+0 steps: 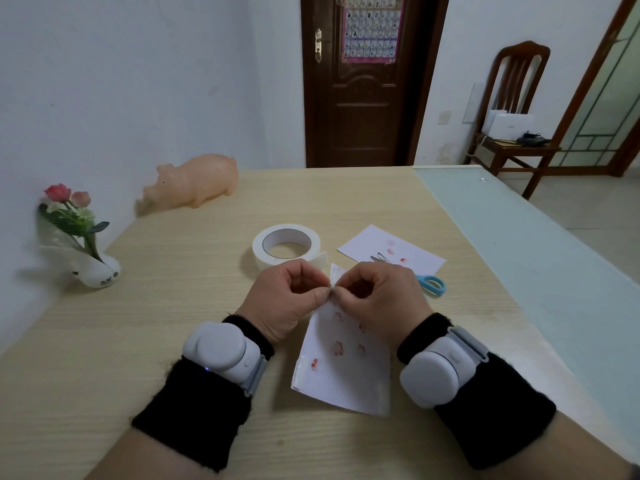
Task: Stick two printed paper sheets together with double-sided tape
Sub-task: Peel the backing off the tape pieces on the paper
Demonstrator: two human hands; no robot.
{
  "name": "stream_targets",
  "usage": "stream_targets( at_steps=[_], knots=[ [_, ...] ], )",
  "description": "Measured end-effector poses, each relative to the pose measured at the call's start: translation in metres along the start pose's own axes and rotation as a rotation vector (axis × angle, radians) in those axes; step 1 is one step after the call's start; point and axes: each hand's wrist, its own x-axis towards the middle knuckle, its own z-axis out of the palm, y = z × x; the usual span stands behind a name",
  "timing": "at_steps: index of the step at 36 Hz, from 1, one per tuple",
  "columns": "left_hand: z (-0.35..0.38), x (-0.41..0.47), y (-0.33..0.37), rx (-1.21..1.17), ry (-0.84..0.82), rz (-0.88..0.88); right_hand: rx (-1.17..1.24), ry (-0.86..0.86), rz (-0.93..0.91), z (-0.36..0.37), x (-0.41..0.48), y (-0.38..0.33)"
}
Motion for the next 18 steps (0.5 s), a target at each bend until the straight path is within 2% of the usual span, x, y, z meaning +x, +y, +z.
stream_targets(
  at_steps=[8,18],
  knots=[
    [0.0027,-0.0014,0.0025,0.018,-0.014,0.021,-0.038,-0.015,-0.006,-0.0017,-0.0018,-0.0022],
    [0.0019,-0.0019,0.0023,0.047,0.003,0.01,0.033,-0.014,0.041,-0.0012,0.0016,0.0032]
  ],
)
